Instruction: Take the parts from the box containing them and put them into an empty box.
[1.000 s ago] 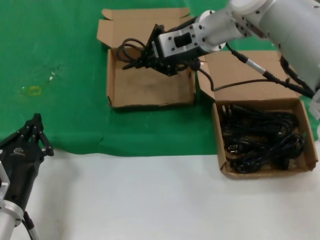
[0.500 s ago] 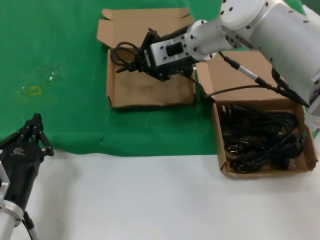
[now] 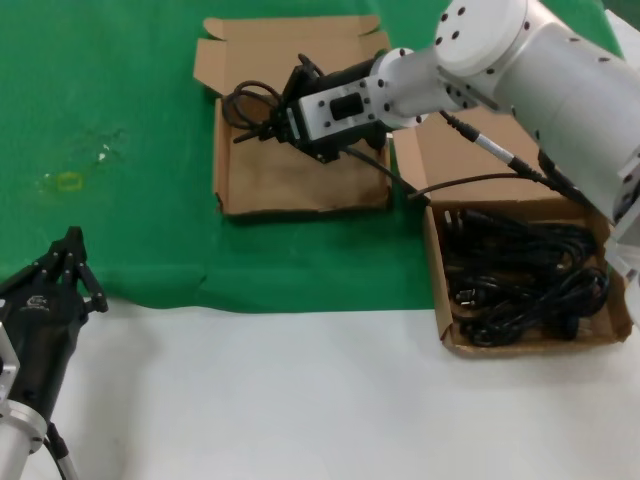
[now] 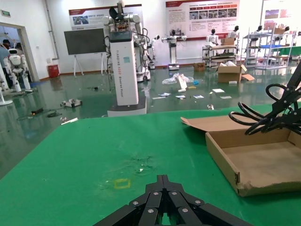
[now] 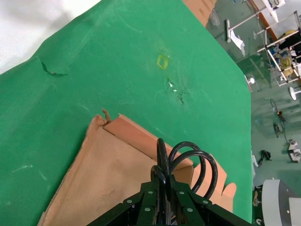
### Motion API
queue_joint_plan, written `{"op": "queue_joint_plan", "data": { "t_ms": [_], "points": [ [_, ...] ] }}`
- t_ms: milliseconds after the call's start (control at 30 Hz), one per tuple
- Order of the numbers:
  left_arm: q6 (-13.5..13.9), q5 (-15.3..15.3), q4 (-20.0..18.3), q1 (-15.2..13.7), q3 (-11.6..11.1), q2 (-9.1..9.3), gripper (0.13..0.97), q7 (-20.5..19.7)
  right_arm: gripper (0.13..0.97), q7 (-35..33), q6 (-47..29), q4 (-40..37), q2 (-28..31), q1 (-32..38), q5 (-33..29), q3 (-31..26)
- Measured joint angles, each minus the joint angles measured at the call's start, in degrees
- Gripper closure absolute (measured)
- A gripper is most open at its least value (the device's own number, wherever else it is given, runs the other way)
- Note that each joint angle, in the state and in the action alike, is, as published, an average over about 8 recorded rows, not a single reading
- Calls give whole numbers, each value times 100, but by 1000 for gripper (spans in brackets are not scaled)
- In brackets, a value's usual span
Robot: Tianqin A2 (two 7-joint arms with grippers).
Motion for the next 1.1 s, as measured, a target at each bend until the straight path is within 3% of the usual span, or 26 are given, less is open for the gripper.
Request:
{"op": "queue_joint_plan", "data": {
  "t_ms": [533,833,1100],
  "points": [
    [0,0,0,0,0,0,953,0,887,33,205,43,0,-36,-160,0],
    [0,0,0,0,0,0,953,0,784,19,243,76,0,-37,-190,0],
    [0,0,0,0,0,0,953,0,609,-4,241,93,0,-46,-182,0]
  ]
}}
